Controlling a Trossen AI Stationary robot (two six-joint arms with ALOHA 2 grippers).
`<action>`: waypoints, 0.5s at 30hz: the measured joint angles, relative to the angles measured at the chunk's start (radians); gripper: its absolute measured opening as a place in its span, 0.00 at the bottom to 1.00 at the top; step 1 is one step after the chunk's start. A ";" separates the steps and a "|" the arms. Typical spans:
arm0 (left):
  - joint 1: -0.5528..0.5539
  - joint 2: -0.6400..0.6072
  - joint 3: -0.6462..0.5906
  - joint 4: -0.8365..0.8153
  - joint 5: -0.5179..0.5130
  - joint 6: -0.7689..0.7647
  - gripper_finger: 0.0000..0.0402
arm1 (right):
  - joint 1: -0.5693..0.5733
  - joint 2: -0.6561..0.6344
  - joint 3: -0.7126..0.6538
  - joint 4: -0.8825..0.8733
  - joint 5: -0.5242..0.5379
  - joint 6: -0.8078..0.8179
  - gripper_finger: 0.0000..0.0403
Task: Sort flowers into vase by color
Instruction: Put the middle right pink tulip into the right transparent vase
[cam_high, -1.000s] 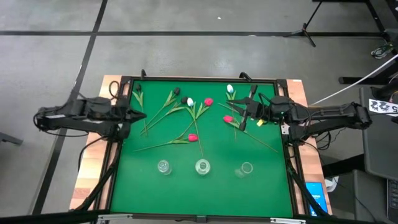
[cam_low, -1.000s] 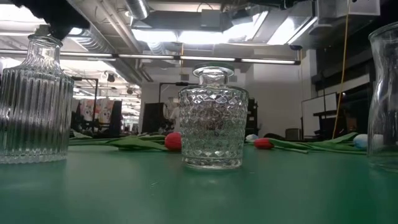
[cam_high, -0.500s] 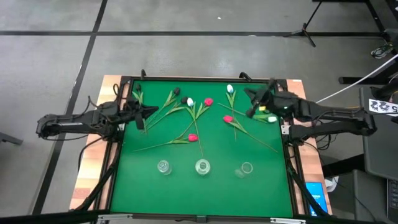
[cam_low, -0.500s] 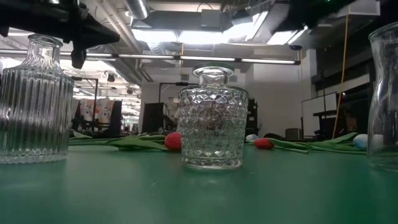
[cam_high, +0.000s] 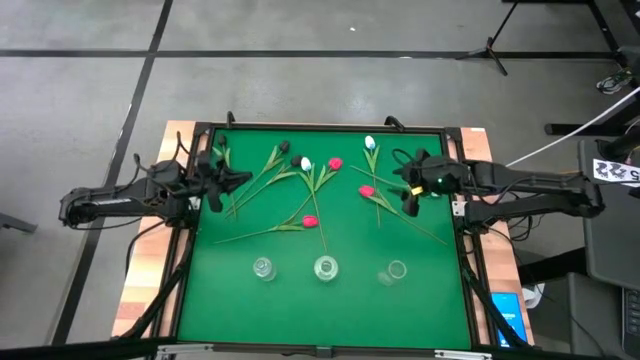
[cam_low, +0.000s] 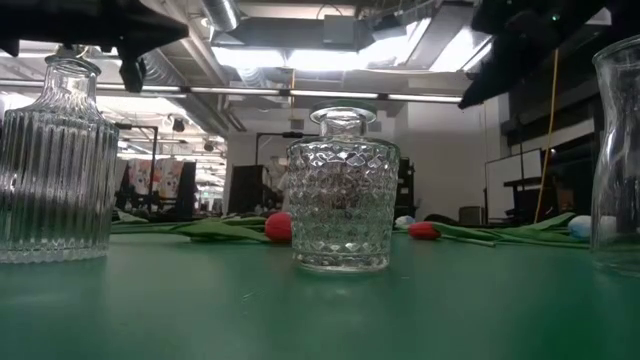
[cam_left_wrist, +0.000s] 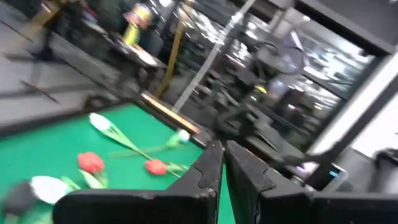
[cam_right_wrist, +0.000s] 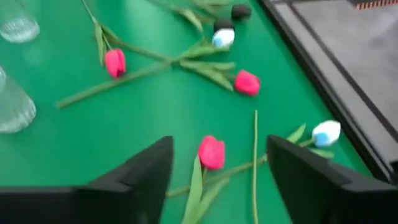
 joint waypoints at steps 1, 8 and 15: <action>0.000 0.002 0.000 0.000 0.018 -0.013 0.04 | 0.000 0.009 0.000 -0.010 0.007 0.001 0.72; 0.000 0.063 0.000 -0.058 -0.030 0.012 0.04 | 0.000 0.103 0.000 0.006 -0.003 -0.003 0.80; -0.002 0.076 0.000 -0.058 -0.102 -0.142 0.04 | 0.000 0.150 0.000 0.017 -0.028 -0.009 0.80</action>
